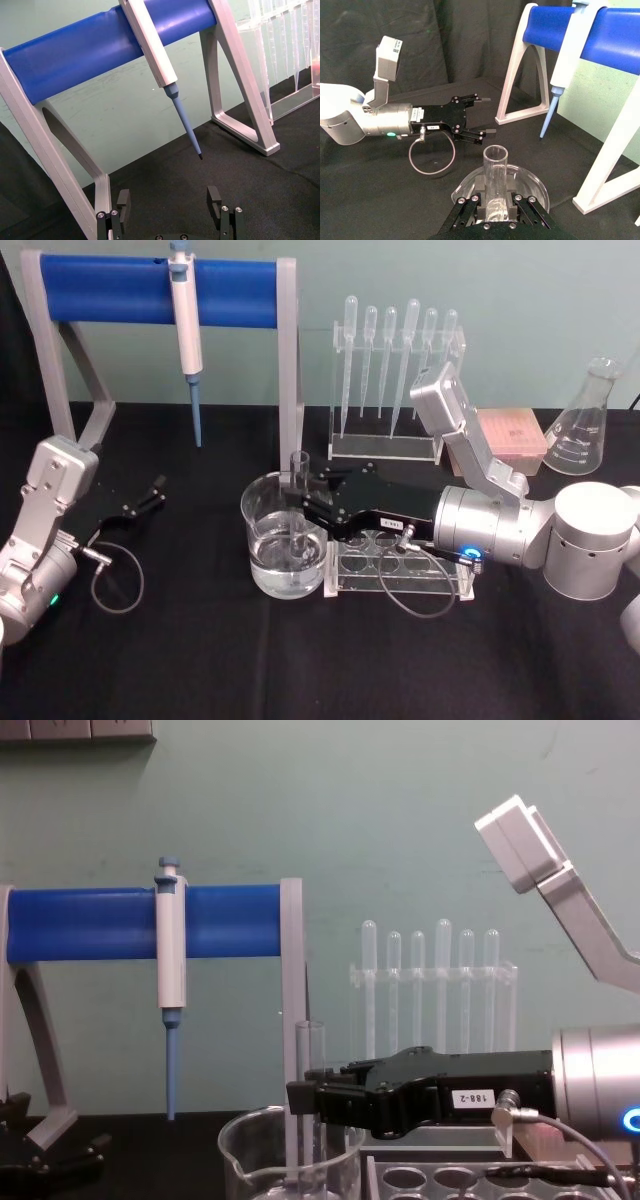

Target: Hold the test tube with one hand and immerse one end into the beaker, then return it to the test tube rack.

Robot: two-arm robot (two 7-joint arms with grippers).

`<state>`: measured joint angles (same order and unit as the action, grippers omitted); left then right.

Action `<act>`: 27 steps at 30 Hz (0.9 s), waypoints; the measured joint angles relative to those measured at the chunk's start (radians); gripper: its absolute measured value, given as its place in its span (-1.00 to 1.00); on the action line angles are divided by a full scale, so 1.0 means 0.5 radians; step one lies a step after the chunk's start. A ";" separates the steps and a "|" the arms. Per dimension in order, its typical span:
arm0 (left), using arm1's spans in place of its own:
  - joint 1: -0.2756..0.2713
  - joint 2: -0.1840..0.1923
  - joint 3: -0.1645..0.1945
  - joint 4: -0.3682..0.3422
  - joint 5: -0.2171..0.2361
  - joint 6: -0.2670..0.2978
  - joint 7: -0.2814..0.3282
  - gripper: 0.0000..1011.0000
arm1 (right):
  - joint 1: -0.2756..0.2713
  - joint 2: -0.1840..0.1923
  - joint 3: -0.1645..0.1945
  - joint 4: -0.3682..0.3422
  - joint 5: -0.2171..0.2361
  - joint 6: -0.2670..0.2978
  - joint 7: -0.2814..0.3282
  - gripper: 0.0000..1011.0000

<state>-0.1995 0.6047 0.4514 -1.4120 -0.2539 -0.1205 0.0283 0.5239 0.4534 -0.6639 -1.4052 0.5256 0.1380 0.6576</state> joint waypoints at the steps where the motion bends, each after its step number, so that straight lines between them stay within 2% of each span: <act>1: 0.000 0.000 0.000 0.000 0.000 0.000 0.000 0.98 | 0.000 0.000 0.000 0.000 0.000 0.000 0.000 -0.56; 27: 0.000 0.000 0.000 0.000 0.000 0.000 0.000 0.98 | 0.000 0.000 0.000 0.000 0.000 0.000 0.000 -0.56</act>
<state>-0.1996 0.6047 0.4514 -1.4120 -0.2539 -0.1205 0.0283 0.5239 0.4534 -0.6639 -1.4052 0.5257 0.1380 0.6576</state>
